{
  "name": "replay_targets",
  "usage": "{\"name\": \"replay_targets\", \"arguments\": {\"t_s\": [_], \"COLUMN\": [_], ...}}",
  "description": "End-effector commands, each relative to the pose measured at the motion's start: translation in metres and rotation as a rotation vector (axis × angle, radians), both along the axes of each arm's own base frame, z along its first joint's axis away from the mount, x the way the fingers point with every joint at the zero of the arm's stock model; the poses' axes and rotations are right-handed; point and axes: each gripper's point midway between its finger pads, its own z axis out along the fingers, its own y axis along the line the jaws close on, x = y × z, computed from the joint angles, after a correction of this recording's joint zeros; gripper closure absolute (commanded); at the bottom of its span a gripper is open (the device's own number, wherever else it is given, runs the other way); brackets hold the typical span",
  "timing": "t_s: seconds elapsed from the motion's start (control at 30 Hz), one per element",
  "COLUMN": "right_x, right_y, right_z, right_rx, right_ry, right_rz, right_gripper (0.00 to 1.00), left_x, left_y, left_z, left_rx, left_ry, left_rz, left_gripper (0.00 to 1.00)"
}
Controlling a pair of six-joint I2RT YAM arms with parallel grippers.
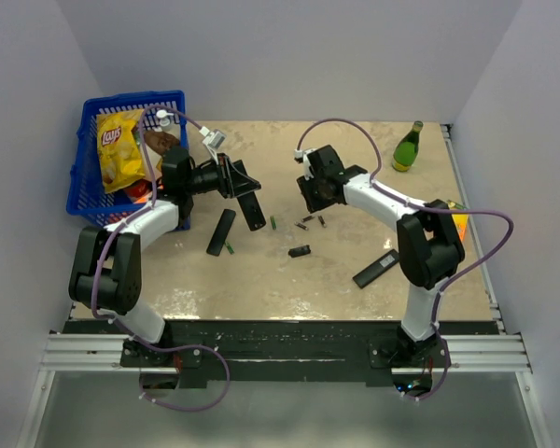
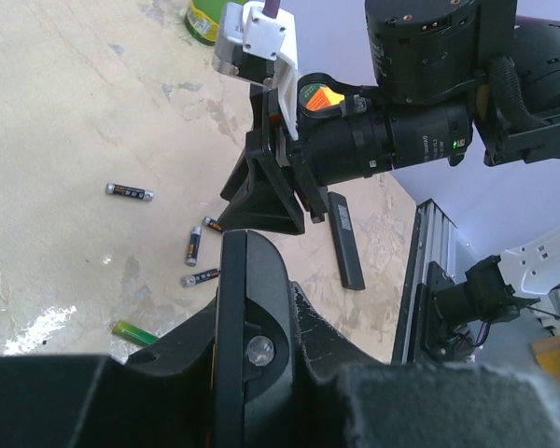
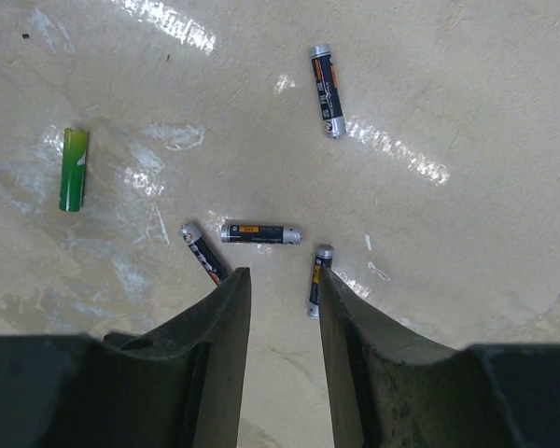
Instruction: Load the batteries into the remote control
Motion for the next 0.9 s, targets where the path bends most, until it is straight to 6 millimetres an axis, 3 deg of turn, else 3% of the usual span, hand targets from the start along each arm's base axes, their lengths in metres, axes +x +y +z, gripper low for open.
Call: {"name": "replay_targets", "arguments": {"t_s": [0.0, 0.1, 0.23, 0.47, 0.6, 0.87], "right_x": [-0.002, -0.006, -0.016, -0.026, -0.02, -0.014], "right_y": [0.0, -0.003, 0.014, 0.041, 0.051, 0.049], "right_z": [0.004, 0.001, 0.001, -0.012, -0.017, -0.029], "right_rx": [-0.03, -0.068, -0.018, -0.094, -0.136, -0.227], "right_ry": [0.001, 0.03, 0.031, 0.055, 0.045, 0.053], "right_rz": [0.04, 0.065, 0.15, 0.255, 0.266, 0.254], "right_gripper": [0.62, 0.62, 0.62, 0.64, 0.69, 0.7], "left_x": [0.001, 0.0, -0.001, -0.001, -0.001, -0.002], "left_y": [-0.001, -0.001, -0.001, -0.001, -0.001, -0.001], "left_z": [0.039, 0.04, 0.042, 0.042, 0.043, 0.044], "left_rx": [-0.013, -0.016, -0.019, -0.023, -0.024, -0.027], "left_ry": [-0.135, -0.136, -0.136, -0.135, -0.135, -0.137], "left_rz": [-0.008, -0.008, -0.012, -0.013, -0.012, -0.015], "left_gripper": [1.0, 1.0, 1.0, 1.0, 1.0, 1.0]}}
